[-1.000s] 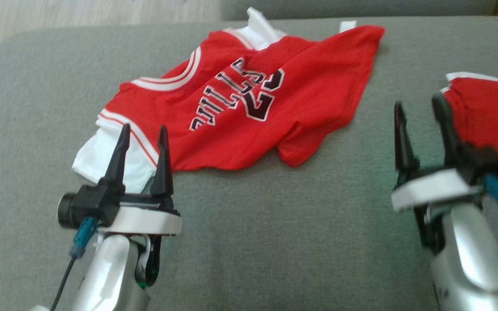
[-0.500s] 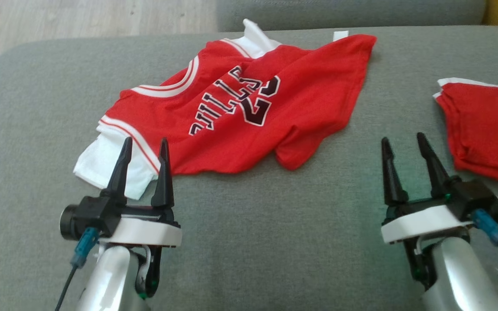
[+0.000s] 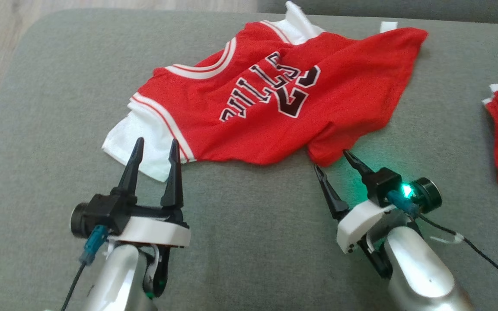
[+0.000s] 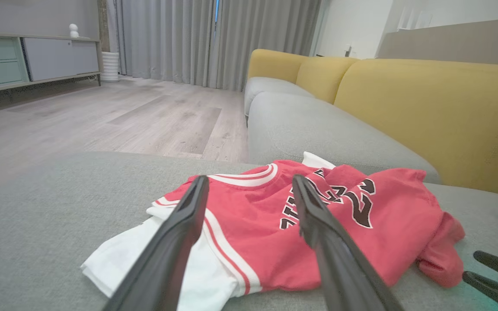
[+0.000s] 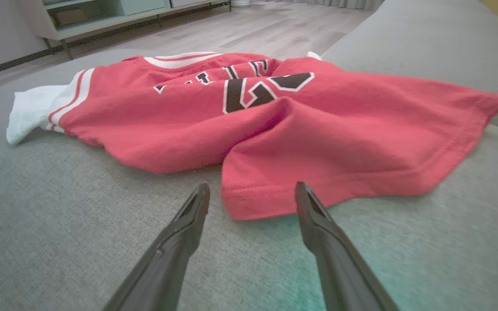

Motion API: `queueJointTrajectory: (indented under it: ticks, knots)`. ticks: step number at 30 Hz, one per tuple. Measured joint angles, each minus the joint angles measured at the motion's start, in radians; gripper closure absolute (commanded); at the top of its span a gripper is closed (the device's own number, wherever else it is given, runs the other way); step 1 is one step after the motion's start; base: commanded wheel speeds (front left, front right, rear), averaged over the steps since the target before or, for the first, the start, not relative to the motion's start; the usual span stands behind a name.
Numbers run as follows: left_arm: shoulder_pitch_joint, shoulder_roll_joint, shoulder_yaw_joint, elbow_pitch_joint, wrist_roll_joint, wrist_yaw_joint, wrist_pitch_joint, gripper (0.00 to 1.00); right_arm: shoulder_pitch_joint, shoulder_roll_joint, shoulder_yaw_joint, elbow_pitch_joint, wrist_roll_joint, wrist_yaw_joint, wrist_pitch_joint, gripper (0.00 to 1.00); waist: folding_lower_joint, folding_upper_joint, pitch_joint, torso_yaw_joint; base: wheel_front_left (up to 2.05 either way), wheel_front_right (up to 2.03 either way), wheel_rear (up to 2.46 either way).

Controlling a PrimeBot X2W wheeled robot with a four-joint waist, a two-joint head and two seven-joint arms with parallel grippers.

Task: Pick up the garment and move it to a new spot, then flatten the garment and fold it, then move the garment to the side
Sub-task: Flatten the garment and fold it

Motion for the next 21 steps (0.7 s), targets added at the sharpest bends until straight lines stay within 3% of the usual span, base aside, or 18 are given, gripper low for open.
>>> queueJointTrajectory:
  ticks: [10, 11, 12, 13, 21]
  knots:
    - [-0.021, 0.000, -0.024, 0.009, -0.010, 0.010, 0.000, 0.00, -0.137, -0.002, 0.057, 0.215, -0.016, 0.000, -0.001, 0.00, 0.0000, 0.0000, 0.029, 0.055, 0.00, 0.00, 0.00]
    - [-0.021, 0.000, -0.023, 0.009, -0.010, 0.010, 0.000, 0.00, -0.147, -0.002, 0.060, 0.229, -0.016, 0.000, -0.007, 0.09, 0.0000, 0.0000, 0.030, 0.054, 0.00, 0.00, 0.00]
    - [-0.021, 0.000, -0.021, 0.009, -0.010, 0.010, 0.000, 0.00, -0.158, -0.002, 0.063, 0.244, -0.014, 0.000, -0.010, 0.70, 0.0000, 0.0000, 0.031, 0.053, 0.00, 0.00, 0.00]
    - [-0.021, 0.000, -0.020, 0.009, -0.010, 0.010, 0.000, 0.00, -0.168, -0.002, 0.066, 0.257, -0.010, 0.000, -0.017, 1.00, 0.0000, 0.0000, 0.032, 0.050, 0.00, 0.00, 0.00]
    - [-0.021, 0.000, 0.011, 0.009, -0.008, 0.014, 0.000, 0.00, -0.184, -0.007, -0.005, 0.307, -0.006, 0.000, -0.069, 1.00, 0.0000, 0.0000, 0.012, -0.001, 0.00, 0.00, 0.00]
